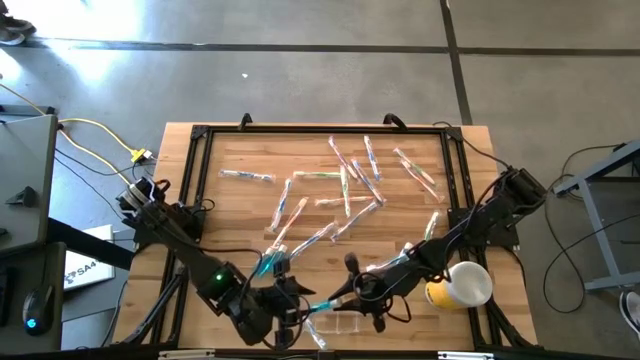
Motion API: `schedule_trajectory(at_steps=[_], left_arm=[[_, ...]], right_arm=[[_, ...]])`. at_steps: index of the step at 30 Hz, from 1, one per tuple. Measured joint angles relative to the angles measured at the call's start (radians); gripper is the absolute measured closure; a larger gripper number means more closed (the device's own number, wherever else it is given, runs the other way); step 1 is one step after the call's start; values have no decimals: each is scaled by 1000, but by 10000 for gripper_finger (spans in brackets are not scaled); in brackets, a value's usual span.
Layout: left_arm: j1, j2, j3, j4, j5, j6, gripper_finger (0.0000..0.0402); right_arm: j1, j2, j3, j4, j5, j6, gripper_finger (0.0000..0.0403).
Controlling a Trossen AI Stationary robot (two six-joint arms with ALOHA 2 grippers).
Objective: Pick & Place toothbrushing station
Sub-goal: Put the mouthwash into the transparent organizer
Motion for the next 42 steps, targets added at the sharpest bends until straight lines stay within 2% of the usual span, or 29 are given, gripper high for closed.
schedule_trajectory(at_steps=[6, 10, 18, 25, 32, 38, 42], left_arm=[[-13, 0, 0, -4, 1, 19, 197], [-16, 0, 0, -27, 13, 2, 197], [-15, 0, 0, -43, 58, -57, 197], [-21, 0, 0, -59, 59, -61, 197], [-28, 0, -1, -62, 60, -84, 197], [-39, 0, -1, -62, 57, -88, 197], [-40, 0, -1, -61, 57, -87, 197]], right_arm=[[54, 0, 0, -55, 25, 49, 312], [92, 0, 1, -101, 109, 109, 312], [90, 0, 128, -402, 169, 346, 312], [86, 11, 152, -493, 130, 475, 312], [58, 46, 152, -479, 82, 489, 312], [32, 100, 151, -447, -20, 487, 312], [14, 125, 151, -455, -23, 491, 309]])
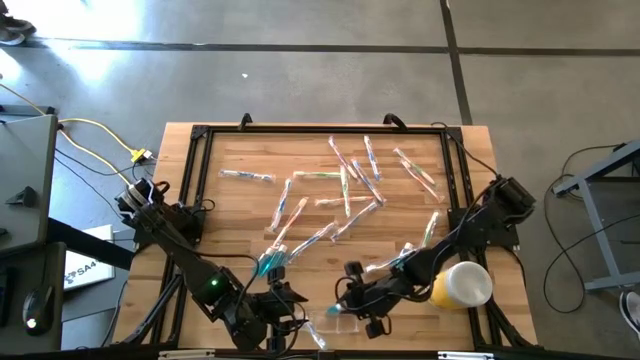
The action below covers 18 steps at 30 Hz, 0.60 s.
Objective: Pick & Place toothbrushing station
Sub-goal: Put the mouthwash into the transparent organizer
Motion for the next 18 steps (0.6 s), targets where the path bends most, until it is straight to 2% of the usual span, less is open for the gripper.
schedule_trajectory(at_steps=[18], left_arm=[[-7, 0, 0, -2, -5, 0, 197]], right_arm=[[-17, 6, 0, -121, -39, 78, 310]])
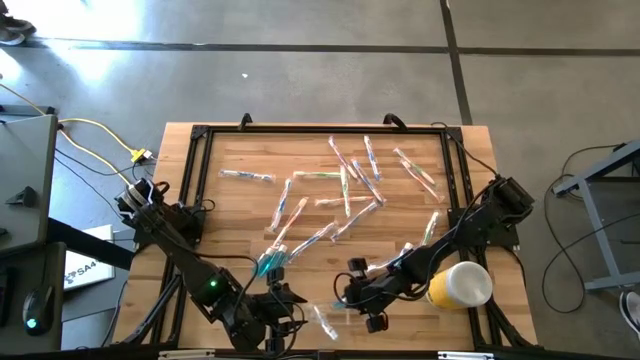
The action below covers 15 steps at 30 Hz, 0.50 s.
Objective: Pick & Place toothbrushing station
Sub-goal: Put the mouthwash into the transparent organizer
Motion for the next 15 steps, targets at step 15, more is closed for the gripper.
schedule_trajectory(at_steps=[15], left_arm=[[0, 0, 0, 0, -2, 3, 197]], right_arm=[[-15, 0, 0, -80, -34, 53, 310]])
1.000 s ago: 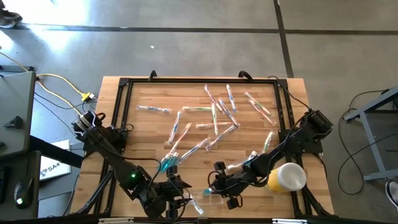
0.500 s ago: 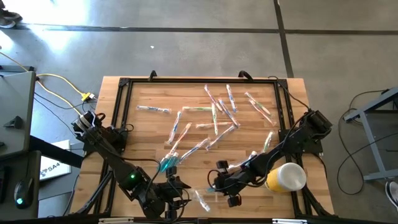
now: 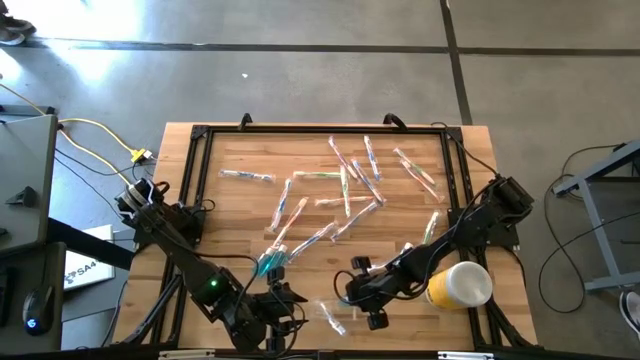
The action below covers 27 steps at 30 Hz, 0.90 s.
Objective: Pick & Place toothbrushing station
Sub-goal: Put the mouthwash into the transparent organizer
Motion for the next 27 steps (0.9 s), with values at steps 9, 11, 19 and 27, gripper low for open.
schedule_trajectory(at_steps=[9, 11, 19, 27], left_arm=[[0, 0, 0, 0, 0, 0, 197], [0, 1, 0, 0, 0, 0, 197], [0, 2, 0, -4, 1, -3, 197], [0, 2, 0, -8, 1, -3, 197]], right_arm=[[-13, 19, 0, -26, -30, 19, 309], [-26, 41, 3, -15, -37, 22, 309], [-36, 50, 4, -16, -49, 23, 309], [-36, 50, 2, -10, -56, 23, 295]])
